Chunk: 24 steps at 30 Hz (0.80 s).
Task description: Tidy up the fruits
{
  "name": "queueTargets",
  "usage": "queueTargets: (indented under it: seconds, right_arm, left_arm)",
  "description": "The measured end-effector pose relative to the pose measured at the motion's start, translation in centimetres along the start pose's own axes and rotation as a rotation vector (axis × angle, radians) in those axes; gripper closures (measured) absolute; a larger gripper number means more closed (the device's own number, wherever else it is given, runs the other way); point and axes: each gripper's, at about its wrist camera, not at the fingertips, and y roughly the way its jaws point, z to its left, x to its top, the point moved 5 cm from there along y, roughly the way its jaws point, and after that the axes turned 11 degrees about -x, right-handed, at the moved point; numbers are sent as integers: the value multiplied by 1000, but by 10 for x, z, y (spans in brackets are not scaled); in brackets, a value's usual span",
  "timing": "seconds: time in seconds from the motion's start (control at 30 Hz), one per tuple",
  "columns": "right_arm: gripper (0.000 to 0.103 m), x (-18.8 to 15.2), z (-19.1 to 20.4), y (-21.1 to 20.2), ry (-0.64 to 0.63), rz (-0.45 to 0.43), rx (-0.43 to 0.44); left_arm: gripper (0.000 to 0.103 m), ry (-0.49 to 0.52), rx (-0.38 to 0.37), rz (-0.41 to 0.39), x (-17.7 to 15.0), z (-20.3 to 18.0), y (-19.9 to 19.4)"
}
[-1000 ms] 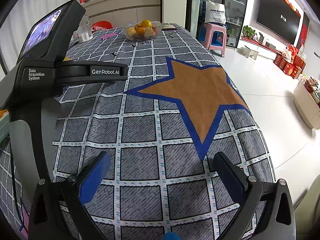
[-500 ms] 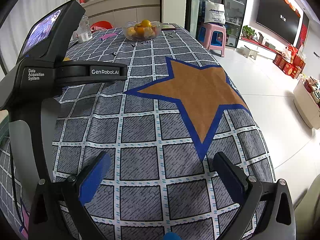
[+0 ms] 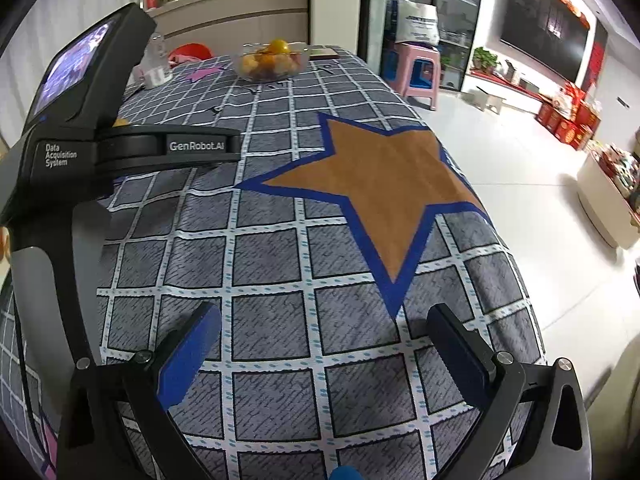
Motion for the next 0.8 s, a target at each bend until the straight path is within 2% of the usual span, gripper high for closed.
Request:
queueTargets:
  seconds: [0.8]
  right_arm:
    - [0,-2,-2,-1,20,4,-6]
  left_arm:
    - [0,0,0,0,0,-1,0]
